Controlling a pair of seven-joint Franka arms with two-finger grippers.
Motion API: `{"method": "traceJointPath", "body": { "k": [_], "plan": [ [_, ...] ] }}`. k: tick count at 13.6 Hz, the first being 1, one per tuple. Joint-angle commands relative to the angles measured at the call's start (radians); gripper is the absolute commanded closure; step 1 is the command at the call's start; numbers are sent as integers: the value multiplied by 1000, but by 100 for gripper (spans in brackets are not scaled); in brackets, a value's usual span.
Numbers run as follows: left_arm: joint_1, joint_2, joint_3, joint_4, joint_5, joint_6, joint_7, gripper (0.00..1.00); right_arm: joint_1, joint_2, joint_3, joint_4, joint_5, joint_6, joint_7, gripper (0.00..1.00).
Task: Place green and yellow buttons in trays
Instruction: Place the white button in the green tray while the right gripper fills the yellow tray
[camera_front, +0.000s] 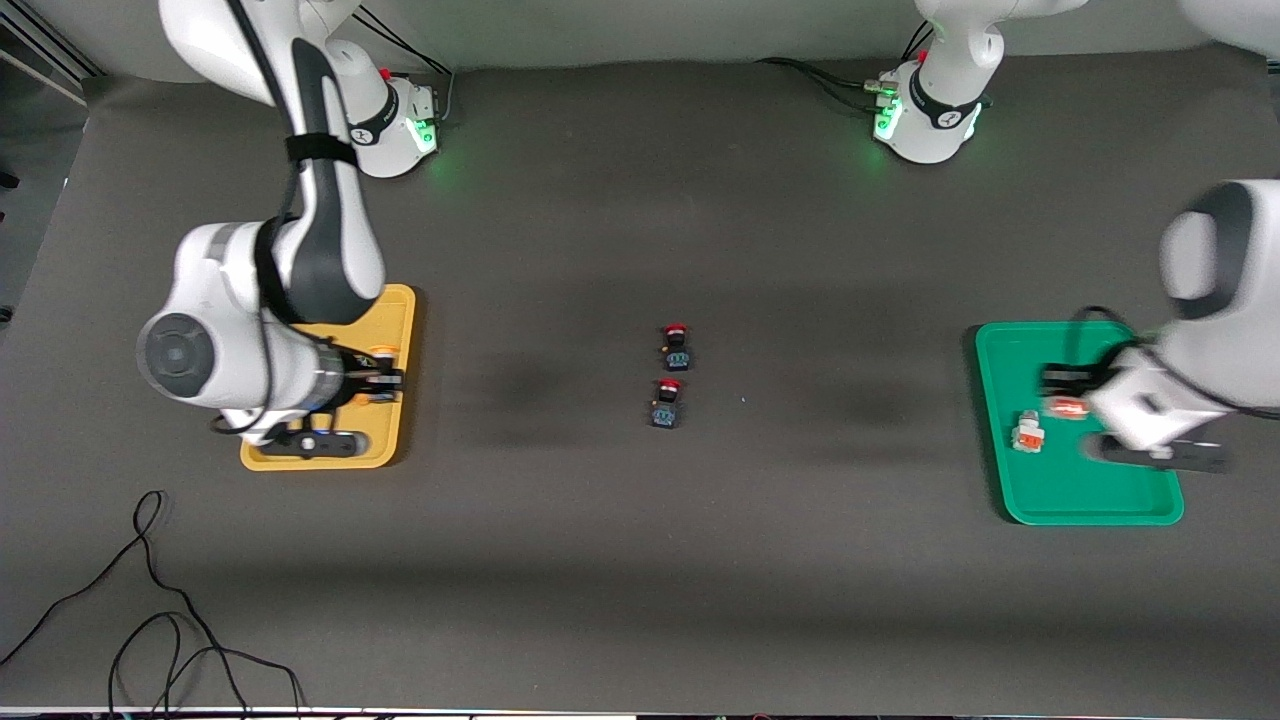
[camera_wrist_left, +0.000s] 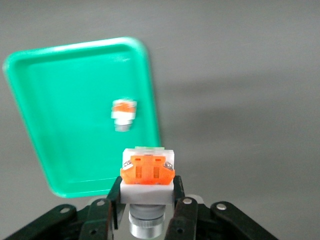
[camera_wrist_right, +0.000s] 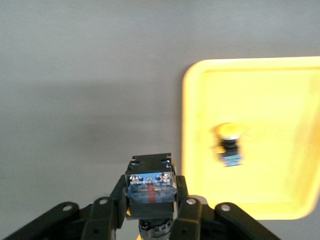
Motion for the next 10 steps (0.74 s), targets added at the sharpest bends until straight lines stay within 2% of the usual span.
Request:
{"method": "traceJointPath", "body": {
  "k": [1,2,6,8,10],
  "plan": [
    [125,17,-13,-11,20,3,120,100,10,-12,-81,-99,-21,47,-198,100],
    [156,34,-15,-14,43,22,145,100,-3,-9,-103,-147,-21,96,-272,100],
    [243,157,-13,-80,78,222,187,100,-80,11,-103,-261,-12,263,-450,100],
    [245,195,-12,-123,80,328,184,100,-127,32,-94,-308,7,354,-539,100],
    [245,223,-10,-137,80,362,173,100,-140,55,-82,-337,49,396,-562,100]
  ]
}}
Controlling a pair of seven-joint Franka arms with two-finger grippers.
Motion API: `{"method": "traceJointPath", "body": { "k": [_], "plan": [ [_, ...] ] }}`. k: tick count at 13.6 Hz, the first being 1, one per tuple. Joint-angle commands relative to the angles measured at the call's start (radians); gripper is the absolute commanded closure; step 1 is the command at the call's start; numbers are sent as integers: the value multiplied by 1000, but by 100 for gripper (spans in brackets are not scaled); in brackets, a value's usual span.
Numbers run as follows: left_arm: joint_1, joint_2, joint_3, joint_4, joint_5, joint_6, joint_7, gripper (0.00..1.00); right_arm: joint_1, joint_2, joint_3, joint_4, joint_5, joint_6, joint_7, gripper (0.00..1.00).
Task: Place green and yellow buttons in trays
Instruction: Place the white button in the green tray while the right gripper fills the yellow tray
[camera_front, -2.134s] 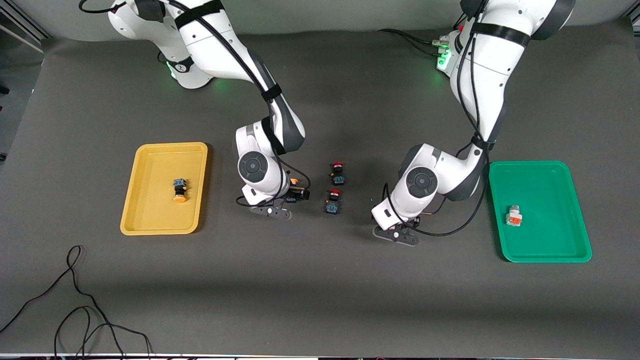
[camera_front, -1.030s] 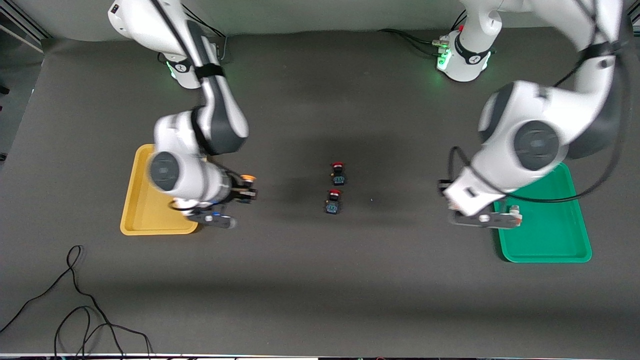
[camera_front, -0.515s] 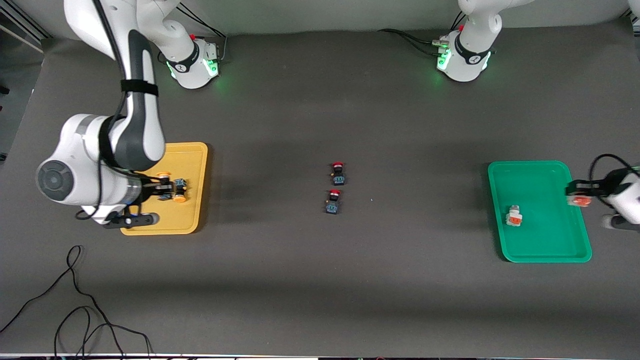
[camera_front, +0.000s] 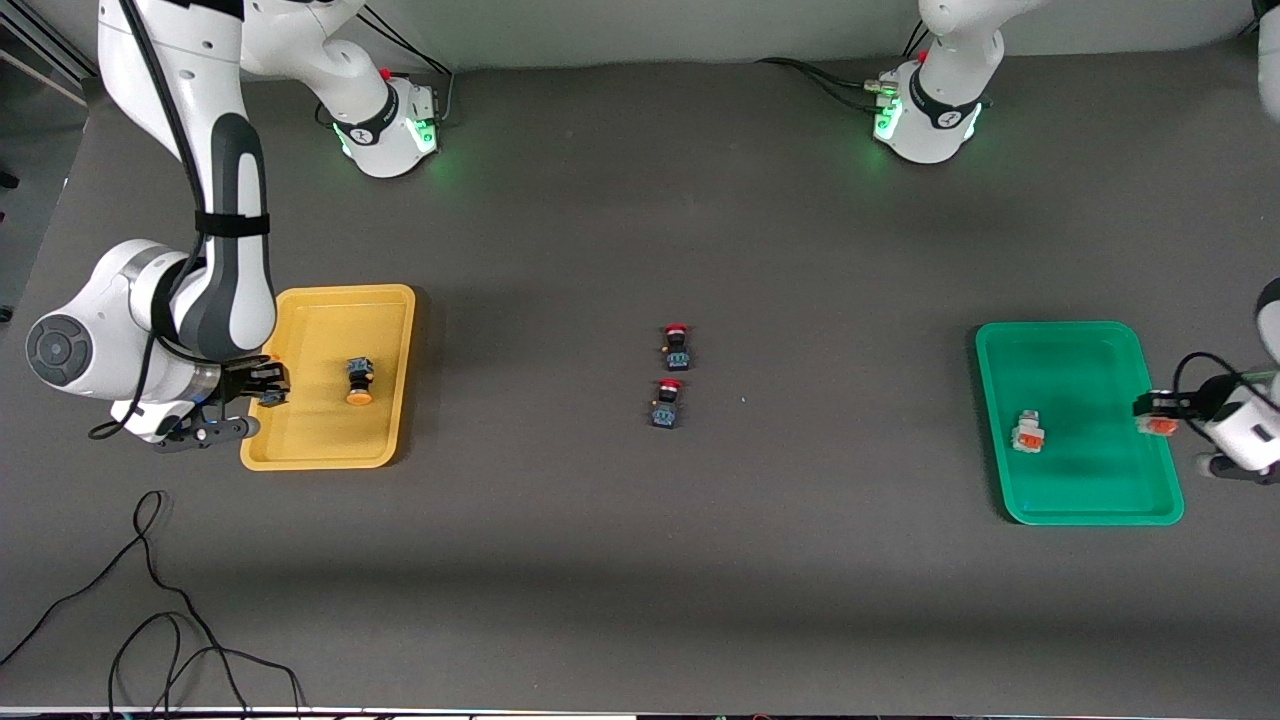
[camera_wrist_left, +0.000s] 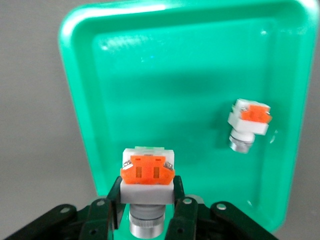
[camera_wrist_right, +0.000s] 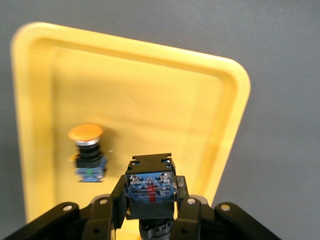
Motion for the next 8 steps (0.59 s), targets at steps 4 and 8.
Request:
{"method": "traceJointPath", "body": {
  "k": [4,8],
  "plan": [
    [8,60,-3,-28,16,95,-4,89,-8,85,37,-71,183,129,-130,100],
    [13,71,-3,-34,16,97,-39,13,-8,145,65,-91,309,180,-187,100]
  ]
}}
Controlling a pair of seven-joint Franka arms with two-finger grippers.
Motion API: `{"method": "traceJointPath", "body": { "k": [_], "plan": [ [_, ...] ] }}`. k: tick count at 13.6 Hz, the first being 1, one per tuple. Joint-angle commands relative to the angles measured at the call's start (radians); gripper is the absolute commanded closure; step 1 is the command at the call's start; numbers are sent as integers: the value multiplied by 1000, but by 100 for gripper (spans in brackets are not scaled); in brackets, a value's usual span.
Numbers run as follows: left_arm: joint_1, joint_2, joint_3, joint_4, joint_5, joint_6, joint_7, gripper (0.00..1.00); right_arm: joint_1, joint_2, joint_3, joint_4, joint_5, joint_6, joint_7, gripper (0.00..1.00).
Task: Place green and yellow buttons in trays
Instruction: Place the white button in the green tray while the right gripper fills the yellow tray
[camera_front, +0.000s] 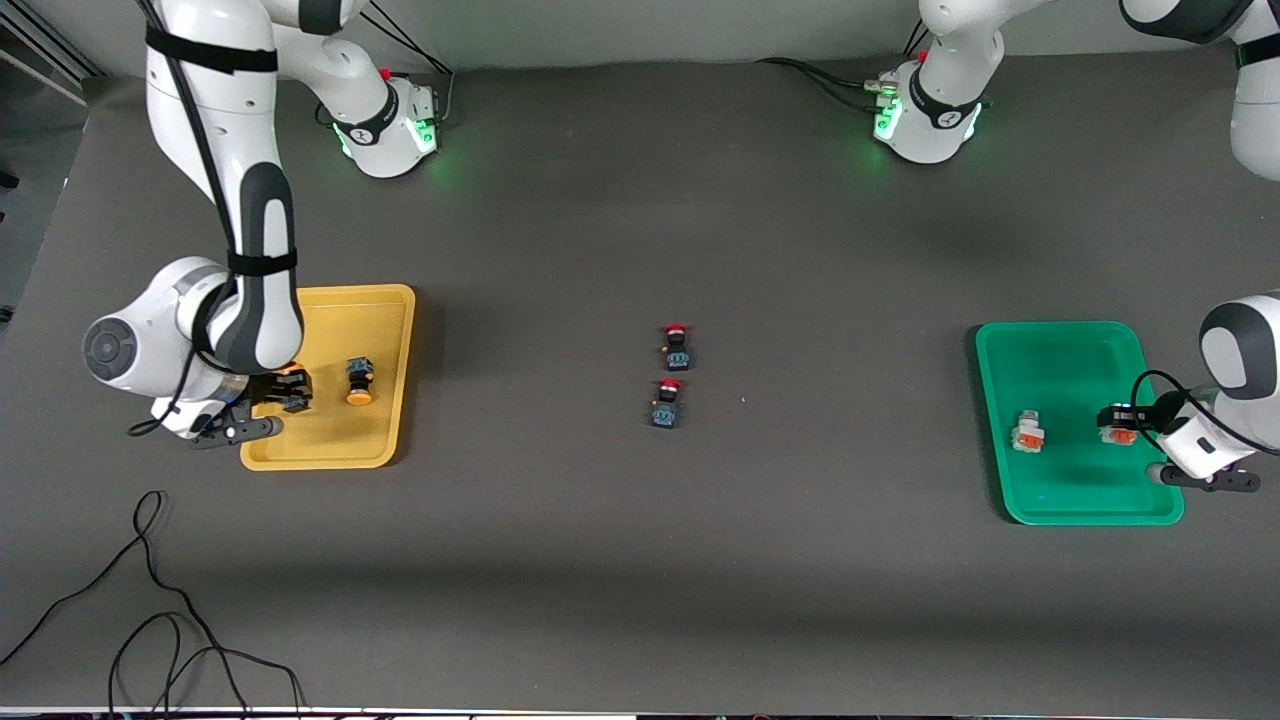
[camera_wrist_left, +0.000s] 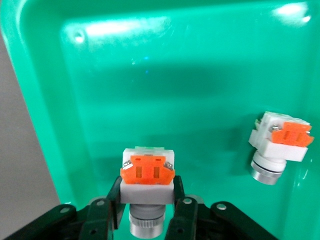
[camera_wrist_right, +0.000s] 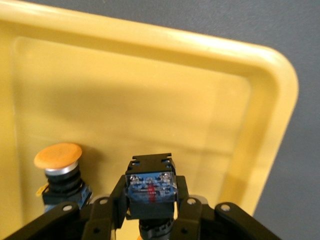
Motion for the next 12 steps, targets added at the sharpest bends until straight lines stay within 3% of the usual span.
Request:
{"method": "traceJointPath", "body": {
  "k": [1,2,4,6,9,12],
  "plan": [
    [5,-11,-4,-15,16,10,-29,2,6,30,7,-7,70,29,-49,100],
    [3,-16,-3,-14,16,6,-30,1,7,29,6,-7,69,26,-47,100],
    [2,-34,-4,-9,16,-7,-32,1,5,24,6,-5,70,19,-45,34],
    [2,-88,-4,-8,16,-33,-21,1,6,4,0,-2,70,-10,-44,1],
    [-10,-242,-14,3,15,-172,-24,1,20,-49,-70,56,56,-146,-24,0],
    [-13,-393,-58,5,7,-286,-30,1,5,-36,-172,282,-20,-451,31,0]
  ]
}}
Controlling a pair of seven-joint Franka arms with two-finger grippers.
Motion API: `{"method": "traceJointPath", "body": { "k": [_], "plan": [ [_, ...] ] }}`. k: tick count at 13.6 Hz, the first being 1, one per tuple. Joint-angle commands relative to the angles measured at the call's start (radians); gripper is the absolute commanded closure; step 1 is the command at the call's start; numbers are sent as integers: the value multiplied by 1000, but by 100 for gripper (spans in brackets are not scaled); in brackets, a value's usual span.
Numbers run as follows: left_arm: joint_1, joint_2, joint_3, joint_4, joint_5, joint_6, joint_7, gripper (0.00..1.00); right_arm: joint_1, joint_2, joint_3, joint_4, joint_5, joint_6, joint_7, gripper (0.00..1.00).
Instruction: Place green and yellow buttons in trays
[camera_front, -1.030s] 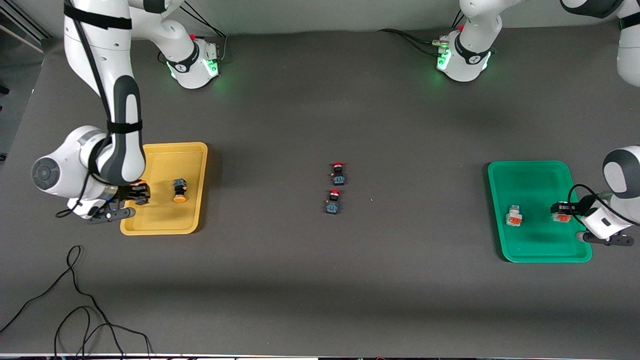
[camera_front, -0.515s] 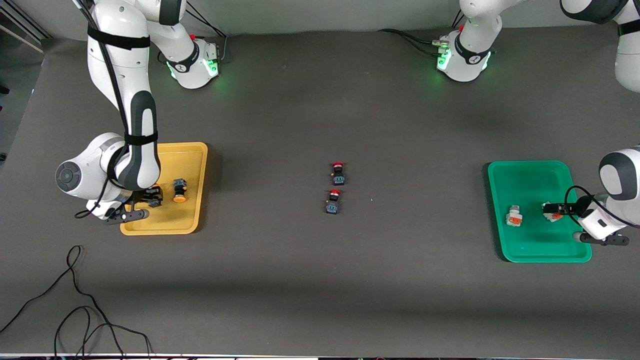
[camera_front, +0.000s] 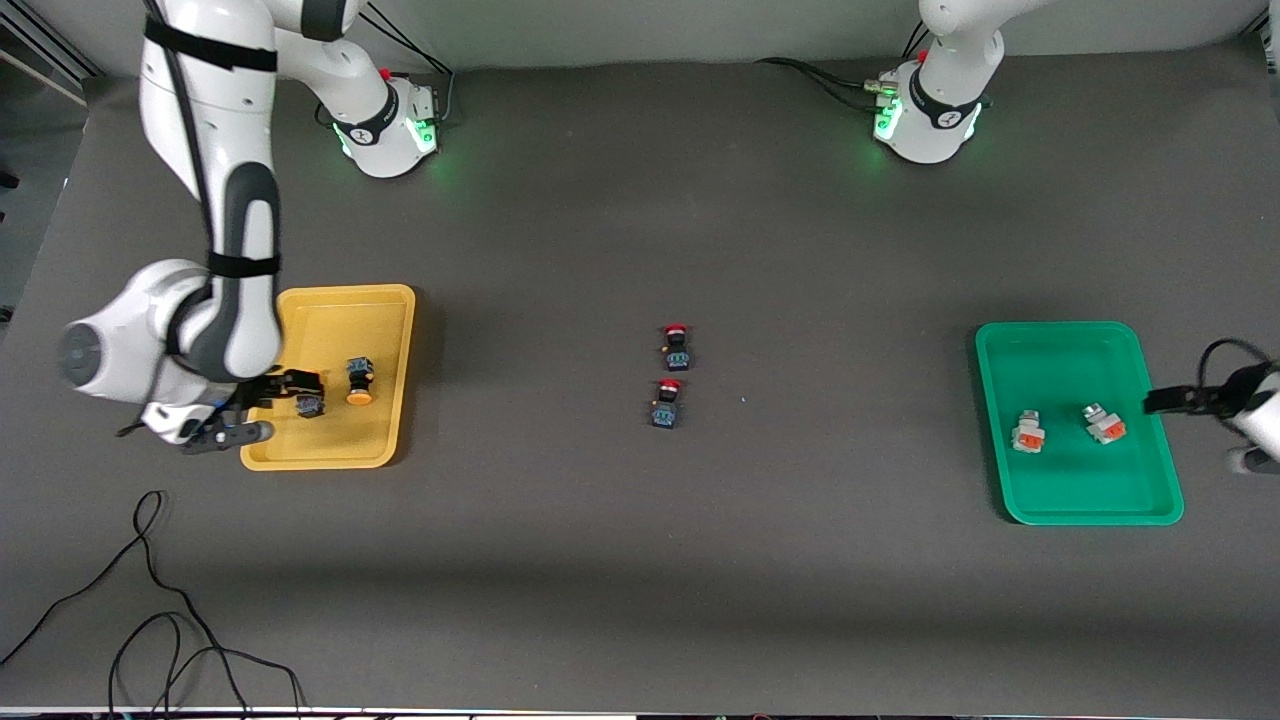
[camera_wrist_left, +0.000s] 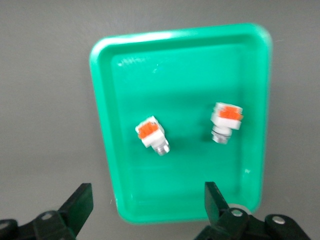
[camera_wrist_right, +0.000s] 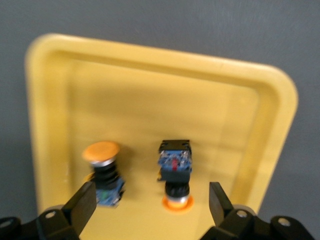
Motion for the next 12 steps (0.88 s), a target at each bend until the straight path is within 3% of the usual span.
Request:
{"method": "traceJointPath", "body": {
  "k": [1,5,9,12],
  "plan": [
    [-17,-165,-34,-38,7,-93,-21,1,-9,-23,-71,192,-78,-238,74,0],
    [-66,-293,-65,2,2,-213,-73,0,5,-36,-154,391,-98,-520,220,0],
    [-132,-308,-93,113,-8,-327,-130,1,3,-39,-255,614,-133,-746,292,0],
    [-133,-314,-125,133,-34,-342,-130,0,5,-40,-315,735,-143,-852,346,1]
  ]
}}
